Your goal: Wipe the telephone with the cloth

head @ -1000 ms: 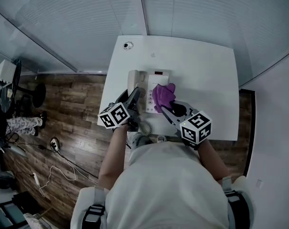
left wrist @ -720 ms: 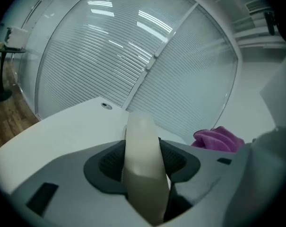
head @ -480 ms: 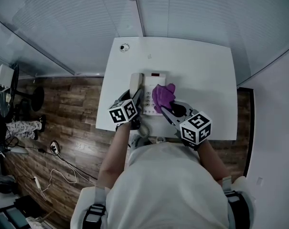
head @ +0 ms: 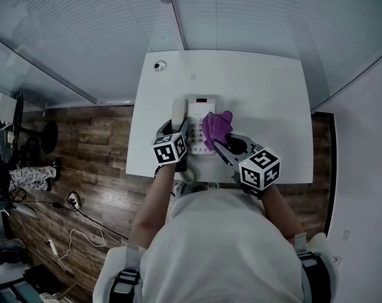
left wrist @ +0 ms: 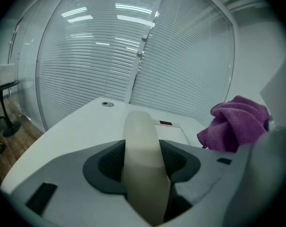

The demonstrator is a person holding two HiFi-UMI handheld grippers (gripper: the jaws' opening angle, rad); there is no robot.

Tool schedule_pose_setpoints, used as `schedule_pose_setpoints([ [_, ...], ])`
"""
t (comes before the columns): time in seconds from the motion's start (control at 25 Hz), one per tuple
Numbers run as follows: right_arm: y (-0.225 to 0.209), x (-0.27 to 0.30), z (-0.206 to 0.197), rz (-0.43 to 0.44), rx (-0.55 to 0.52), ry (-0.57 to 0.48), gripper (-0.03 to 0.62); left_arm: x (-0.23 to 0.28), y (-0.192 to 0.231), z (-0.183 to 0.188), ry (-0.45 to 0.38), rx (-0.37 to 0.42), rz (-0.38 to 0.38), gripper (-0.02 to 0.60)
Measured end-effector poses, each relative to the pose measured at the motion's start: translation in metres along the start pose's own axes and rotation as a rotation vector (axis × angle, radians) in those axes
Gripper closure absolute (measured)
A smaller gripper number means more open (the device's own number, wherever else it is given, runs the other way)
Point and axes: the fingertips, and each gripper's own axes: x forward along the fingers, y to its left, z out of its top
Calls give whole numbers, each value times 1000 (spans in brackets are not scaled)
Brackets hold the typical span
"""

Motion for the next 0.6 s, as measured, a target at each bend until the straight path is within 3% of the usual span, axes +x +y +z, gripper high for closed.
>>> schedule_pose_setpoints([
  [0.24, -1, 0, -1, -10, 10, -11, 496, 3, -5, -3, 15, 69, -24, 354],
  [0.44, 4, -1, 1, -15, 7, -18, 496, -3, -13, -4, 29, 39, -73, 301],
  [0.6, 14, -4, 0, -26, 16, -30, 496, -26, -16, -7, -8, 3, -93, 298],
])
